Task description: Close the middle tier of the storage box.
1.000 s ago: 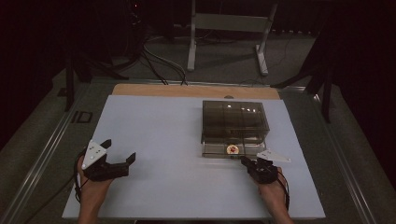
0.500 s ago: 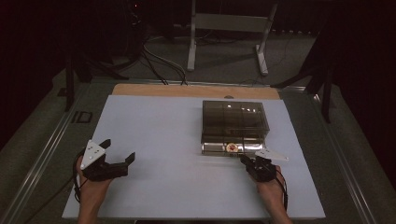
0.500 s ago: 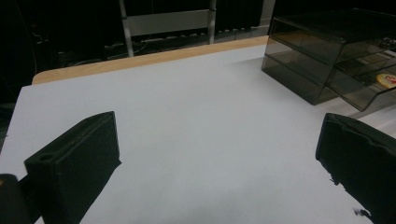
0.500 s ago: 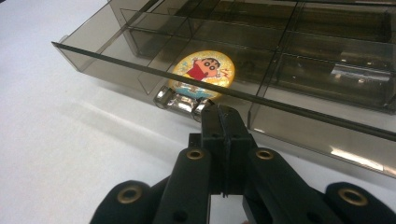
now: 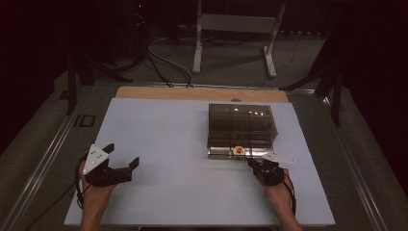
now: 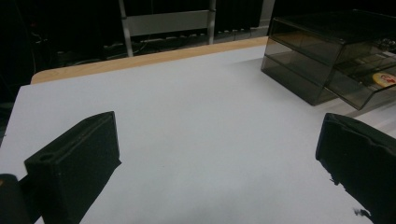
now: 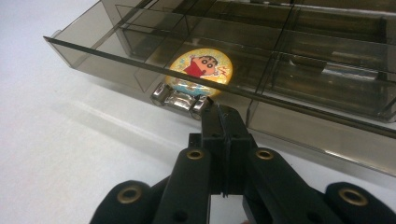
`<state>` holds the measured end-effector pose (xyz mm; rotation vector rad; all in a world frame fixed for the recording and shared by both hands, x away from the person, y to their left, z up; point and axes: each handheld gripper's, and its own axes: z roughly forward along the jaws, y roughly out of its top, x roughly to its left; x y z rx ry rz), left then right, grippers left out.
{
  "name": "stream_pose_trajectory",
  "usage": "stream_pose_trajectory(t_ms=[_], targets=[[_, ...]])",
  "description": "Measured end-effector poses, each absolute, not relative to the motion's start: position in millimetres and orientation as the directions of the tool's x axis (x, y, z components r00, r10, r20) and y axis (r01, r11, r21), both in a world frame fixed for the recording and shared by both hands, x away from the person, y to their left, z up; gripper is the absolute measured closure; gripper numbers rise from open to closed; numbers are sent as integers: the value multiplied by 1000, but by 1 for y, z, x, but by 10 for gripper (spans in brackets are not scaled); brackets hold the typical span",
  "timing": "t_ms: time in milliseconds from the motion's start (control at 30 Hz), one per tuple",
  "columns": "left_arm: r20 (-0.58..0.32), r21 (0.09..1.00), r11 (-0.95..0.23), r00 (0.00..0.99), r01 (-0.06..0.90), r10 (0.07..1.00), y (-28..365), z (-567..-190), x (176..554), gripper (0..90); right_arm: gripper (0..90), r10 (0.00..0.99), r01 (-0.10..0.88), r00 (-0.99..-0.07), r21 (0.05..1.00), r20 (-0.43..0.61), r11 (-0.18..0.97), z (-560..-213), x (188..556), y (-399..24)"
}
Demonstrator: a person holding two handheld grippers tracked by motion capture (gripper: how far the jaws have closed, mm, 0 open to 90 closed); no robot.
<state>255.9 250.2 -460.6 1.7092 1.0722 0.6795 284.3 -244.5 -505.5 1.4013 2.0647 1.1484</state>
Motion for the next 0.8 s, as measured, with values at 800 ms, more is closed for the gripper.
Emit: stream_pose_trajectory(t_ms=[800], targets=[[-38,925,-140,453,353,891,251,-462,257,9,898,911,574,-393,808,128,134,-501,296,-246]])
